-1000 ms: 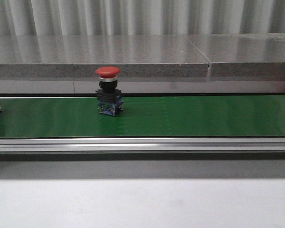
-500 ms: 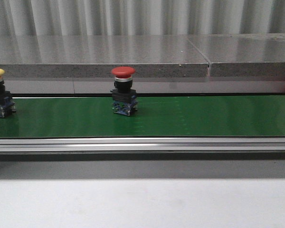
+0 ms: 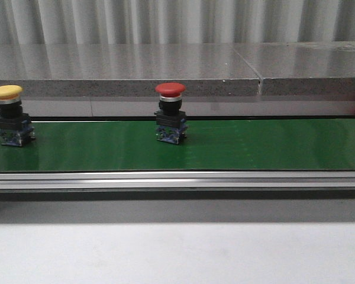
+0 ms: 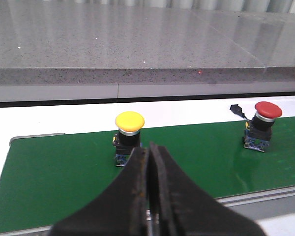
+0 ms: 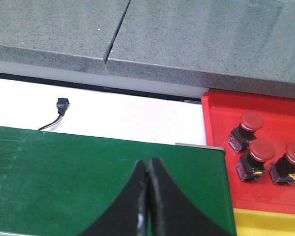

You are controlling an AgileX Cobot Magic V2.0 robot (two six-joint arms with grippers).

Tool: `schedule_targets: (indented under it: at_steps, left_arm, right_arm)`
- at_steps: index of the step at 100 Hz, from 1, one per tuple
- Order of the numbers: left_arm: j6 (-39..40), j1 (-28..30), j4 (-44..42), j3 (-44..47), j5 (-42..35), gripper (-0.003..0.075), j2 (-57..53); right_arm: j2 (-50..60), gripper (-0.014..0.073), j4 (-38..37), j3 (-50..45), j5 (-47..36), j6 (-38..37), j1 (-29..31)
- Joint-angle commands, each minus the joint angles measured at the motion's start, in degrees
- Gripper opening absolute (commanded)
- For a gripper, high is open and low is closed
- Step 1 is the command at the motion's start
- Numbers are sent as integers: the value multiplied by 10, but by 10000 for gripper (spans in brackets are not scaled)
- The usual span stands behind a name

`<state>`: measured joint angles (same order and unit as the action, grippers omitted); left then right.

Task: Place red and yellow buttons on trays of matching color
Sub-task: 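Lower the right gripper onto the red button on the belt and grasp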

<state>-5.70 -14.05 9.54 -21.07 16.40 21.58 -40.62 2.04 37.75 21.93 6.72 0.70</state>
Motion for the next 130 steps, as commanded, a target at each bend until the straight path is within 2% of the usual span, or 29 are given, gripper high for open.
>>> schedule_targets:
  at_steps: [1, 22, 29, 36, 55, 65, 98, 130]
  left_arm:
    - [0, -4, 2, -16, -39, -21, 2]
    - [0, -4, 2, -16, -39, -21, 2]
    - [0, -4, 2, -16, -39, -21, 2]
    - [0, -4, 2, -16, -39, -21, 2]
    - [0, -4, 2, -16, -39, -21, 2]
    - [0, -4, 2, -16, -39, -21, 2]
    - [0, -4, 2, -16, -39, -21, 2]
    - [0, -4, 2, -16, -39, -21, 2]
  right_arm:
    - [4, -68, 2, 21, -37, 1, 0]
    - [4, -61, 2, 21, -16, 1, 0]
    - [4, -15, 2, 21, -10, 1, 0]
    - [4, 85, 2, 21, -4, 1, 0]
    - [4, 501, 4, 21, 15, 1, 0]
    - [4, 609, 6, 21, 25, 1, 0]
    - [-24, 614, 7, 40, 46, 3, -12]
    - [-176, 614, 17, 101, 50, 3, -119]
